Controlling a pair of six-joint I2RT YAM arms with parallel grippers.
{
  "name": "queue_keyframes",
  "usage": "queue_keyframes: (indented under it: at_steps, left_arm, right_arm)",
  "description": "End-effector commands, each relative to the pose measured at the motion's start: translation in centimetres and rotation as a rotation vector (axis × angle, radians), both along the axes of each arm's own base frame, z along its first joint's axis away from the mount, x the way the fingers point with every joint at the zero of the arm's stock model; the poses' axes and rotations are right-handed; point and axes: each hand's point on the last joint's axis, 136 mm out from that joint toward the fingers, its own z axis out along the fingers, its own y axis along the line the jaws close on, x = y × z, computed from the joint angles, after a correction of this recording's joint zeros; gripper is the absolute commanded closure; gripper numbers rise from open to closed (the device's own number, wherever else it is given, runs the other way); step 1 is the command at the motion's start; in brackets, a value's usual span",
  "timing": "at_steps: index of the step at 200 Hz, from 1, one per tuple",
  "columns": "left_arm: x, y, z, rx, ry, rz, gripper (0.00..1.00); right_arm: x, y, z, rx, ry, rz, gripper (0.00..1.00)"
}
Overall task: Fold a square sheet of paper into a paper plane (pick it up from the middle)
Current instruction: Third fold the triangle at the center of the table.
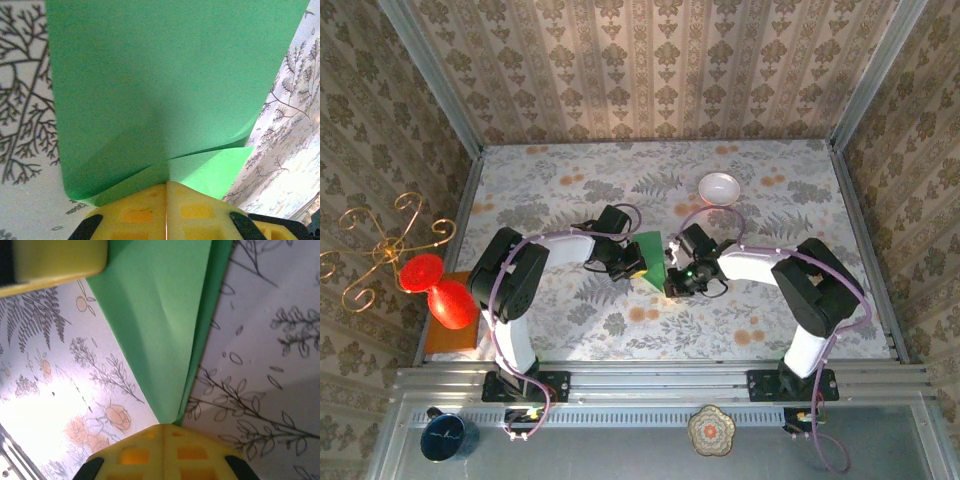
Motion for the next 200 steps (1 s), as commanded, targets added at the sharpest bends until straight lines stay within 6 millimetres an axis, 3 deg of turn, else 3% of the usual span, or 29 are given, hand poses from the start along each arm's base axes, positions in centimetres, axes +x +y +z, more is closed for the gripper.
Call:
queue_keyframes:
  at_steps: [1, 39, 58, 125, 152, 200]
  left_arm:
    - [-1.6, 3.6, -4.1, 0.171, 0.078, 0.025, 0.9]
    - [-1.2, 2.9, -3.1, 0.139, 0.06, 0.012, 0.9]
    - [-1.0, 2.7, -2.8, 0.132, 0.051, 0.011, 0.9]
    - [-0.5, 1.7, -1.5, 0.097, 0.027, -0.001, 0.9]
    - [0.1, 1.0, -0.3, 0.063, -0.006, -0.017, 0.89]
    - [1.7, -0.2, 3.5, -0.001, -0.171, -0.09, 0.89]
  right_arm:
    - [-2.8, -3.2, -1.6, -0.105, 0.099, -0.016, 0.93]
    - [0.0, -0.6, 2.9, 0.057, -0.028, -0.039, 0.92]
    - [1.0, 0.4, 3.9, 0.1, -0.062, -0.047, 0.91]
    - [2.9, 2.4, 1.6, 0.065, -0.037, -0.057, 0.92]
    - [2.8, 1.8, 0.0, 0.008, -0.011, -0.064, 0.93]
    - [1.7, 0.4, -2.3, -0.075, 0.046, -0.068, 0.96]
